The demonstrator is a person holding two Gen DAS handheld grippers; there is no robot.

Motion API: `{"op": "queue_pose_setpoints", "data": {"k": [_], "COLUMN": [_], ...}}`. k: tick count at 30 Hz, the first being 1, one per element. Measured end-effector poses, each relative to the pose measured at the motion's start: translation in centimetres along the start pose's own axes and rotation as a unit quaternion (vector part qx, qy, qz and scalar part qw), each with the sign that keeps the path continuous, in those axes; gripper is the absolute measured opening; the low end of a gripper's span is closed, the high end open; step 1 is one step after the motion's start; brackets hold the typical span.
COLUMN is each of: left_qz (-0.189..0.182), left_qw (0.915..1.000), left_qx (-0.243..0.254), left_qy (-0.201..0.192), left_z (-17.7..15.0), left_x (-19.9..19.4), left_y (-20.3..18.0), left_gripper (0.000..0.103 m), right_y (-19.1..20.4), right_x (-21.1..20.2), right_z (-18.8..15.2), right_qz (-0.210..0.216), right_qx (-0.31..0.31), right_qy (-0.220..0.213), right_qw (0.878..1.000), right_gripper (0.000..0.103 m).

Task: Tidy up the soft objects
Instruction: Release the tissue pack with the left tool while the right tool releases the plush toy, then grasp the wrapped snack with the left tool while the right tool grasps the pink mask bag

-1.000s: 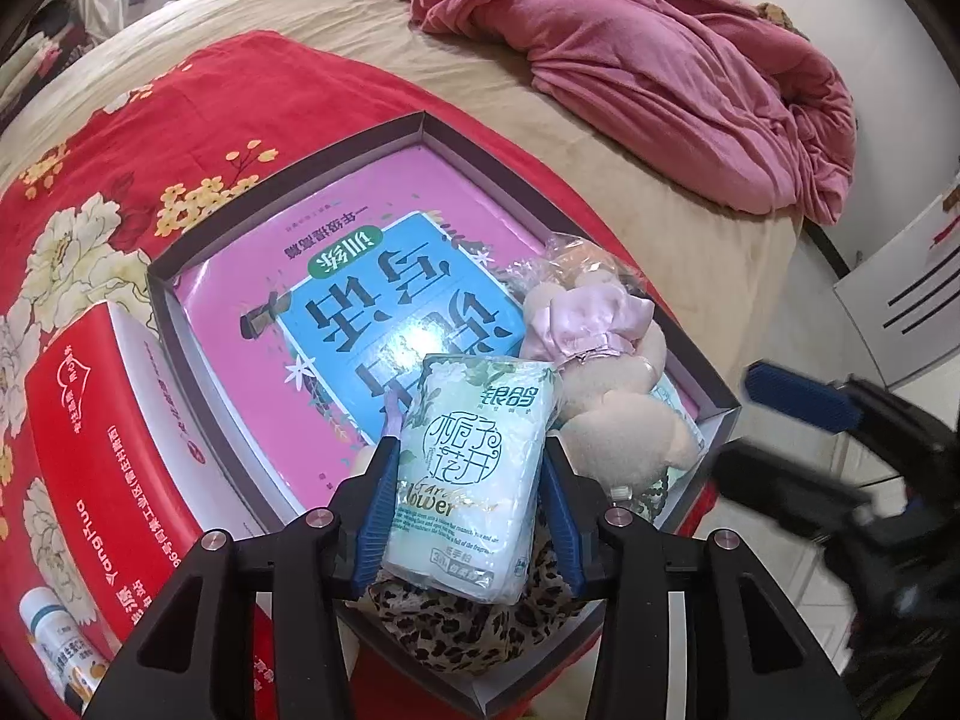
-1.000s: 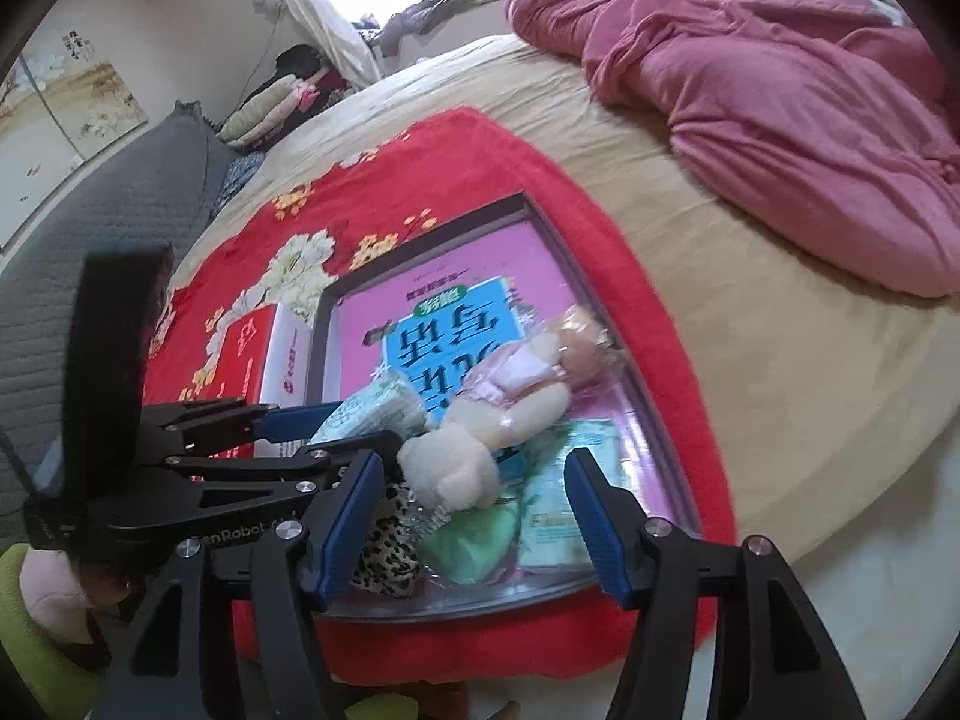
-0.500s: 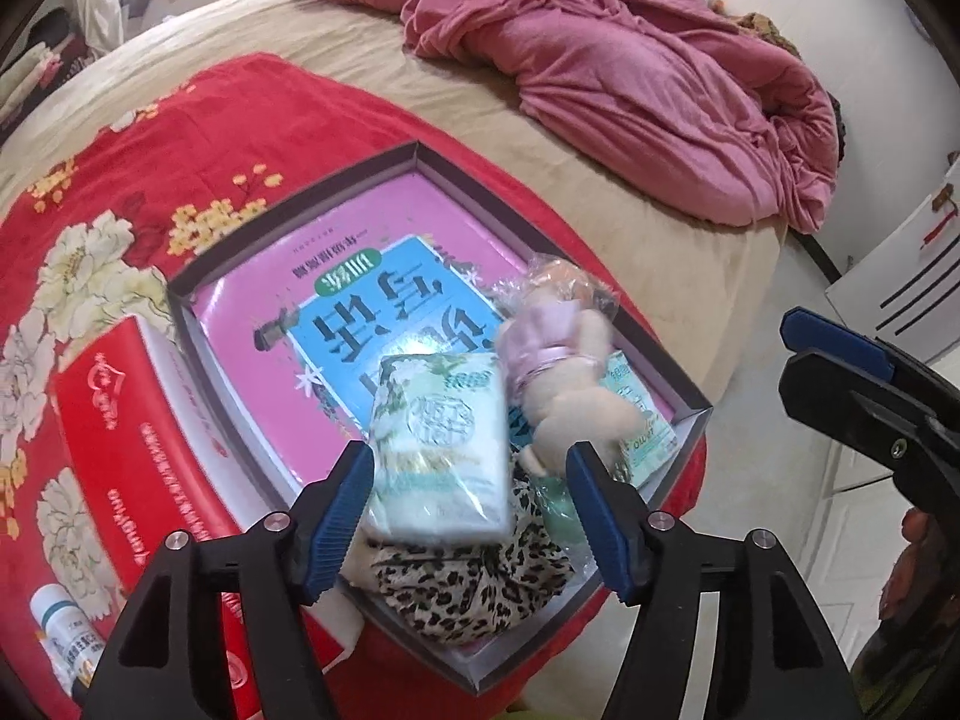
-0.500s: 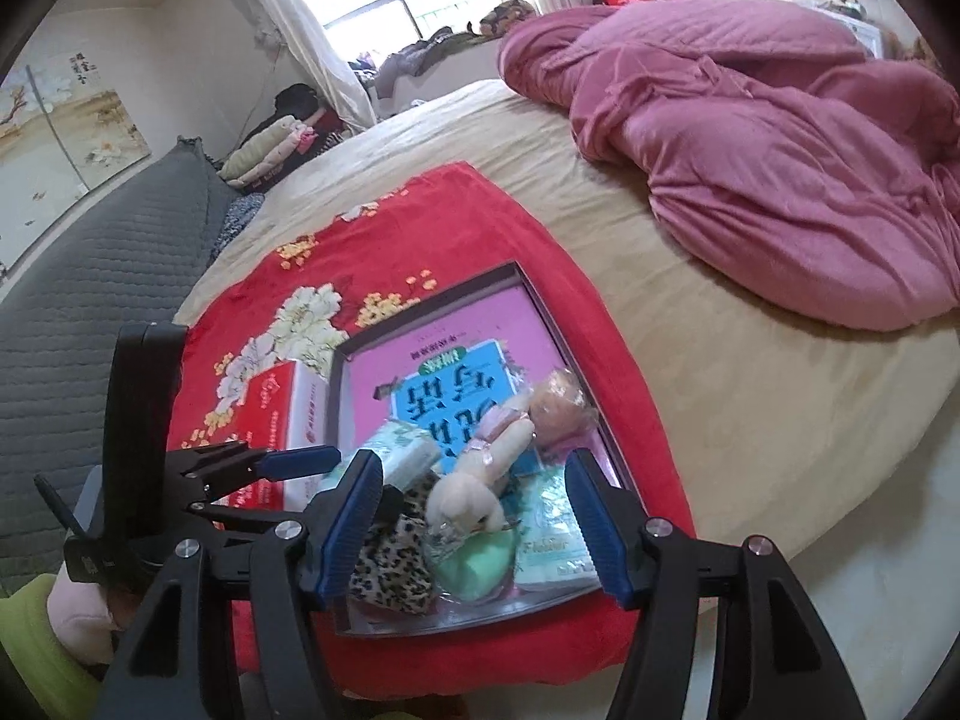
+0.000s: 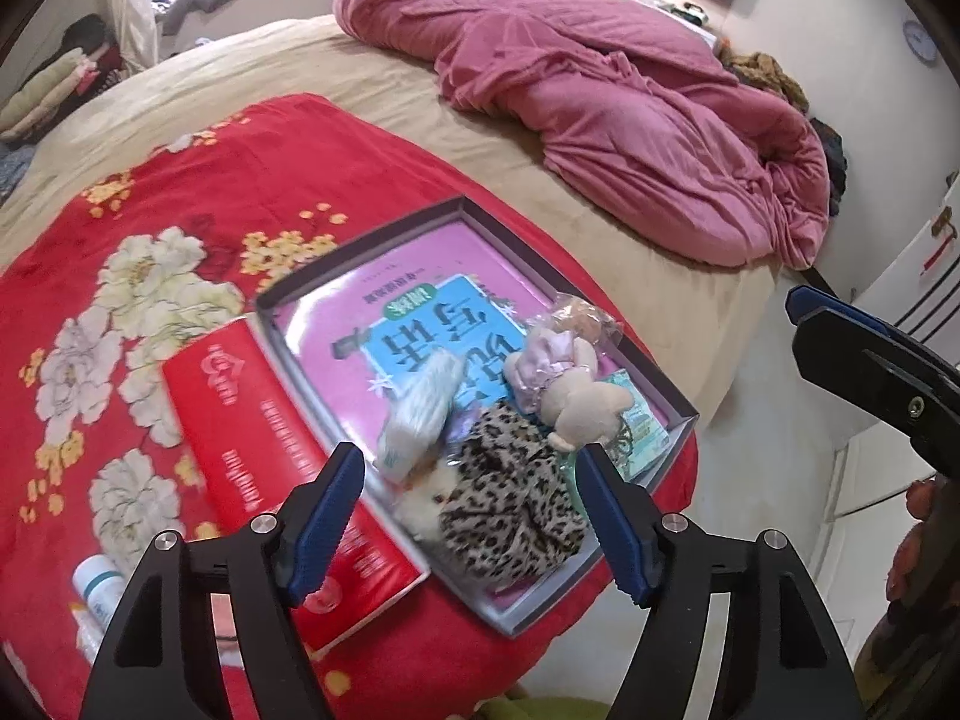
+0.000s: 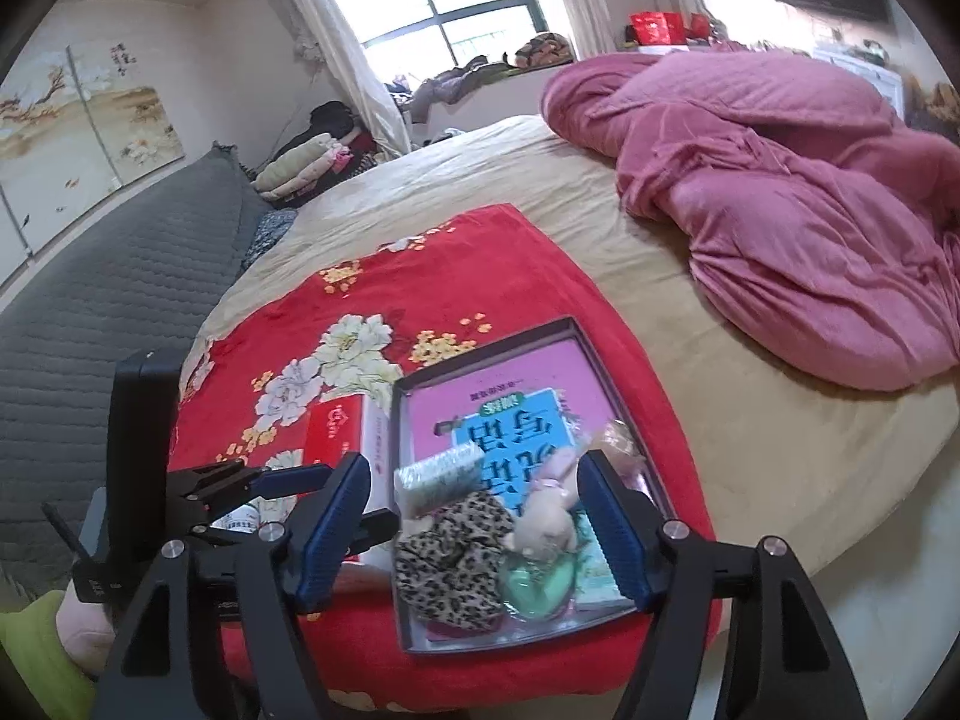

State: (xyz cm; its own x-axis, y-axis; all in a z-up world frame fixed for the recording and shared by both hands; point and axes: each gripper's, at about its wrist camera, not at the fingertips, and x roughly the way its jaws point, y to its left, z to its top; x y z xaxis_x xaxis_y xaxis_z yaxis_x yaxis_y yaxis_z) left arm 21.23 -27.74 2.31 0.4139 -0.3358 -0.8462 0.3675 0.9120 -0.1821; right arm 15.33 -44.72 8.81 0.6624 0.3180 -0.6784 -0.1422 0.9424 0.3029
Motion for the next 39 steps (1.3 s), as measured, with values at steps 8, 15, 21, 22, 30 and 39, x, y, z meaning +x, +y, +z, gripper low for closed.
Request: {"op": "queue_pose_setpoints", "data": {"k": [8, 15, 21, 22, 30, 39], "left_qz": [0.025, 0.048, 0.067, 0.069, 0.090, 0.118], "left_qw": [0.9989, 0.9961, 0.9922, 0.9914, 0.9852, 0.9734], "left_qx": [-0.031, -0.062, -0.088, -0.093, -0.126, -0.179], "left_qy": [-0.024, -0.039, -0.058, -0.060, -0.074, -0.080], "left_z": [-2.3, -4.8, -6.7, -7.0, -9.7, -13.5], "left_x": [-4.3, -7.6, -10.8, -11.3, -14.6, -17.7], "left_y": [4.3, 8.1, 10.9, 11.3, 14.1, 18.6], "left_gripper": [0.076, 0.076, 0.077, 0.077, 0.077, 0.077], "right_y": [5.0, 10.0, 13.8, 14.2, 17.9, 20.9], "right_x": [0.3, 1.2, 1.2, 1.1, 0.9, 1.6], "right_z": [-0.1, -0.4, -0.6, -0.6, -1.4, -2.5], "right_qz": [0.020, 0.039, 0.048, 0.049, 0.056, 0.058], "right_qx": [-0.036, -0.071, -0.096, -0.098, -0.121, -0.146], "right_qy": [0.002, 0.012, 0.012, 0.011, 0.011, 0.020], "right_qw": [0.999, 0.997, 0.994, 0.994, 0.991, 0.987], "right_gripper": [0.071, 0.071, 0.071, 0.071, 0.072, 0.072]}}
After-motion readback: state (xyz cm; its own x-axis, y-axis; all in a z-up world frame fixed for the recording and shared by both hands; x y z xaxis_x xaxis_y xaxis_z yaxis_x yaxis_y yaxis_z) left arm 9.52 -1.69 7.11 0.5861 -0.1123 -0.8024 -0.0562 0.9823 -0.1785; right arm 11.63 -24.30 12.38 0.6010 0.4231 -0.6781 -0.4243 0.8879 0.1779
